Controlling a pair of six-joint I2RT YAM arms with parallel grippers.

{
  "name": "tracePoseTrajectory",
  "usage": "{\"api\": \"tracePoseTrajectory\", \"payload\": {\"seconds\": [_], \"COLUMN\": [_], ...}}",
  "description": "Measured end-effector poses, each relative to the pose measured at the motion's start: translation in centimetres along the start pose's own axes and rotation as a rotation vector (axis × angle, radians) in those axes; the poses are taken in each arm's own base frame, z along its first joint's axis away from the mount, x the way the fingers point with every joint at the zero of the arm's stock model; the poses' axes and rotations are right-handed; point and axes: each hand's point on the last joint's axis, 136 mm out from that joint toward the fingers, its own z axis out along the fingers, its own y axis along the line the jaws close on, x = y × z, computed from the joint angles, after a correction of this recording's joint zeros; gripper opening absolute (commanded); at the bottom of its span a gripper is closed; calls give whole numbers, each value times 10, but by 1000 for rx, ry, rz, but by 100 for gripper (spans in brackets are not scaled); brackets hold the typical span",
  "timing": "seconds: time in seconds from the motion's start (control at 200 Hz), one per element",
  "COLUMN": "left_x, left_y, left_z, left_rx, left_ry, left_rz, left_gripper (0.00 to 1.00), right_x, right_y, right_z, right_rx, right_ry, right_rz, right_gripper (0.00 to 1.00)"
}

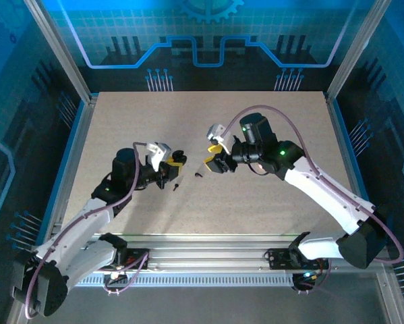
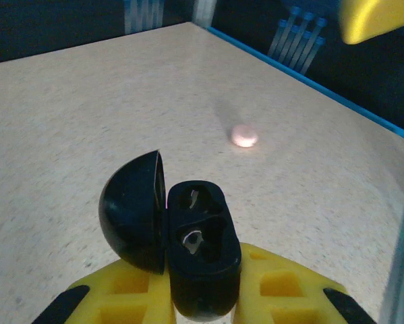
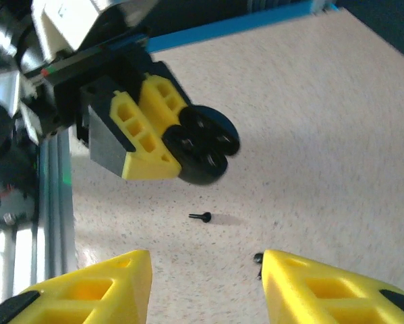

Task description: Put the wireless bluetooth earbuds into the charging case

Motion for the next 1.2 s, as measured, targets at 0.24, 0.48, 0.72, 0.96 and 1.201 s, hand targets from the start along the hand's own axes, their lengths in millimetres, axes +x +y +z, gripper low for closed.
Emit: {"api": "tracePoseTrajectory", "payload": {"seconds": [0.24,0.48,0.72,0.96,1.201], "left_x": [5,8,17,19,23], "left_y": [31,61,99,121,123], "left_z": [-21,-37,-64,-83,-83], "left_rx": [-157,-338,-556,-658,-664], "left_ry": [-67,-96,-102,-131,-128], "left_rz": [-79,-133,-215,-273,-287], "left_gripper": [12,12,12,12,12], "right_x": [2,33,56,93,129], "right_y": [-23,-33,-8,-2,-2], "right_z": [24,82,140,185,210], "right_rx": [77,111,174,253,301], "right_ry": [82,275,479,638,744], "right_rz": [390,812,1004,1126,1183], "right_gripper": [50,49,48,44,38]}}
